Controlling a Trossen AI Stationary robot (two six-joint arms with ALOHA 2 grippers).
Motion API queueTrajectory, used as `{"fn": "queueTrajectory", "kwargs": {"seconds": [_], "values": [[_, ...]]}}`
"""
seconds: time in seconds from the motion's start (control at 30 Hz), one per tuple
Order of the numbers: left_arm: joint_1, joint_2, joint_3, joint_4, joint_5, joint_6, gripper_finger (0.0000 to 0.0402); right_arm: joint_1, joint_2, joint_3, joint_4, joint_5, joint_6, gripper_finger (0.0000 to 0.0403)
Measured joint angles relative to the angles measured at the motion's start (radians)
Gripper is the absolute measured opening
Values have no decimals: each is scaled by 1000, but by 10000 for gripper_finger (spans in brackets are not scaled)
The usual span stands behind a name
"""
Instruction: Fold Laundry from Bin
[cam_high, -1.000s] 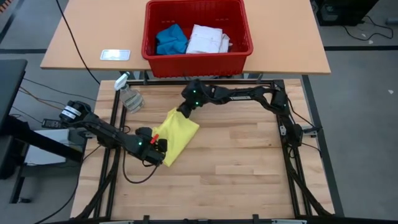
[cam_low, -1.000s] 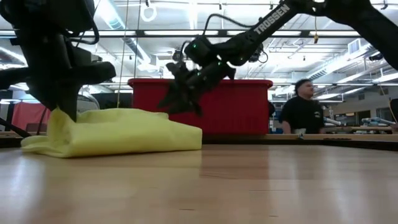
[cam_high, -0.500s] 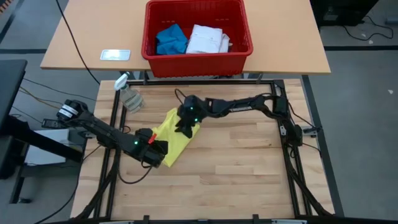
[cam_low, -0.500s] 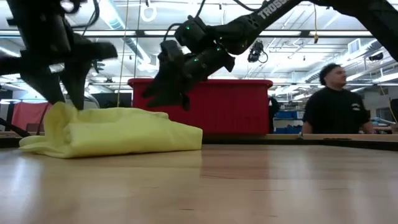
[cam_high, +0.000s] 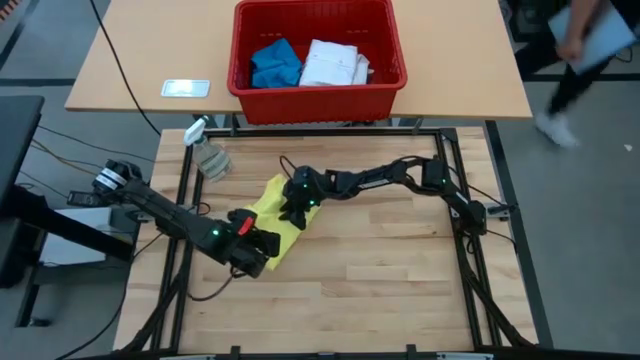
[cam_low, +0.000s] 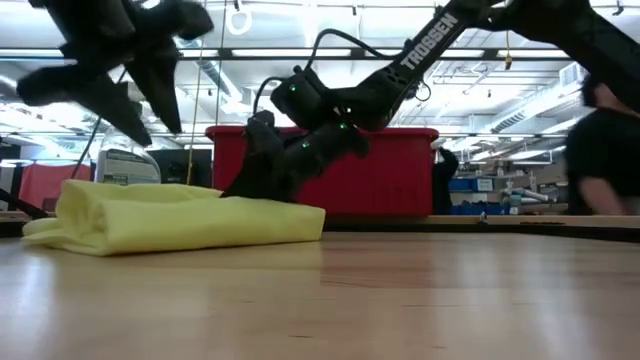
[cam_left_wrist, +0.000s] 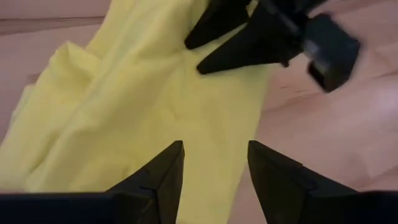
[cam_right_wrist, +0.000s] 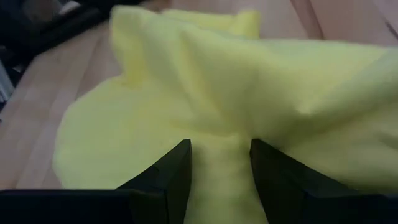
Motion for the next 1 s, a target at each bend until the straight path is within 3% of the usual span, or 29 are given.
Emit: {"fn": "queueTrajectory", "kwargs": {"seconds": [0.27,0.47,0.77,1.0], "values": [[-3,166,0,19,14,-88,172,3,-93,0,9,7,2,170],[-37,271,0,102,101,-68,172,3,-122,-4,-128,38,-19,170],[-100,367,3,298,129,-76,171,4,-120,-179,-117,39,-5,163],[-118,373,0,599,180,167,171,45,-214,-377,-55,-8,67,153]]}}
